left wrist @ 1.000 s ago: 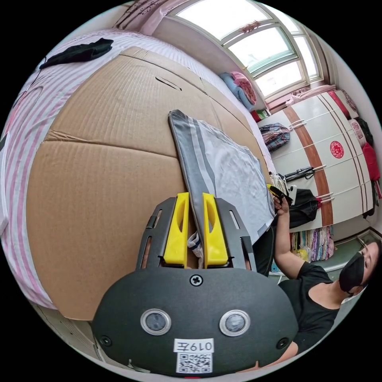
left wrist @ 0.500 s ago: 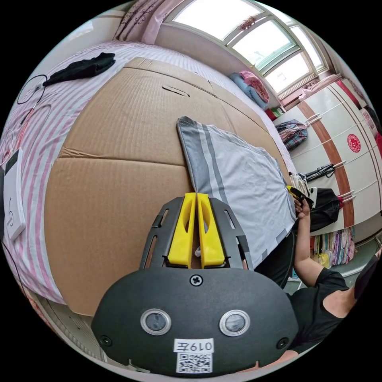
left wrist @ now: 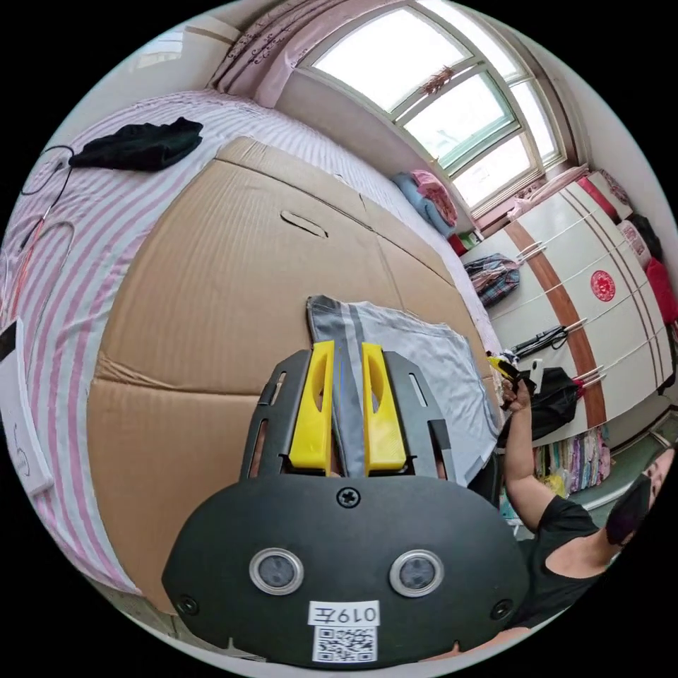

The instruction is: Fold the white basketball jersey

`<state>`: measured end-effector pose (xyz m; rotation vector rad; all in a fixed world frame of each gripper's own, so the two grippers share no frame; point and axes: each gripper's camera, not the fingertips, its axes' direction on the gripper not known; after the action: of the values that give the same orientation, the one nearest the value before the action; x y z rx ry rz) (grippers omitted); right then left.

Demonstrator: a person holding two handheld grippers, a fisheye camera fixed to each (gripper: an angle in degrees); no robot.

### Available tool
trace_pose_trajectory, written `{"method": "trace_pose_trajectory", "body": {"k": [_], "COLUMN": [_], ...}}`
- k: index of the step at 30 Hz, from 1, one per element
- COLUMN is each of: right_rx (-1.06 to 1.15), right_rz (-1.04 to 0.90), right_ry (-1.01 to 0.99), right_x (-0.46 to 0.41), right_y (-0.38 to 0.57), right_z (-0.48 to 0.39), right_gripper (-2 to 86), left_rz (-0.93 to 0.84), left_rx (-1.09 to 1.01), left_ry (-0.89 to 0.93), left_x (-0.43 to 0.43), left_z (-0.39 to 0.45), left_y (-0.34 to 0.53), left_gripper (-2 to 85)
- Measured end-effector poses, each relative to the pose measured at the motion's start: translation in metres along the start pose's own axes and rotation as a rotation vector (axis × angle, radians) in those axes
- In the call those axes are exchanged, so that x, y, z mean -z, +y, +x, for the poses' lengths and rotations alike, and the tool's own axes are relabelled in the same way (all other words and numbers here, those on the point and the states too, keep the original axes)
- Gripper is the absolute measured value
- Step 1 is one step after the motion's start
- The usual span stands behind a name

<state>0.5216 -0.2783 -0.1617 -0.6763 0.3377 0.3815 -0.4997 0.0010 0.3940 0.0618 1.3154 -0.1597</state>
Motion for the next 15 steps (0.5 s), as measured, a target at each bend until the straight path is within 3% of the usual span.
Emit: {"method": "trace_pose_trajectory", "body": {"k": [5,15], "right_rx": [-0.011,-0.034], "right_rz": [-0.088,-0.091], "right_ry": [-0.086,-0.059], "right_x": [-0.025,-0.038], "right_y": [-0.039,-0.078], "right_z": [0.018,0.017], "right_gripper": [8.5,8.2], "left_rz": [-0.049,-0.120], "left_rx": [0.015,-0.001], "left_ry": [0.035,0.005], "left_x": [-0.017,-0.039], "left_z": [-0.006,-0.002], "left_y": [-0.030,-0.057], "left_gripper": [7.1,6.8]}}
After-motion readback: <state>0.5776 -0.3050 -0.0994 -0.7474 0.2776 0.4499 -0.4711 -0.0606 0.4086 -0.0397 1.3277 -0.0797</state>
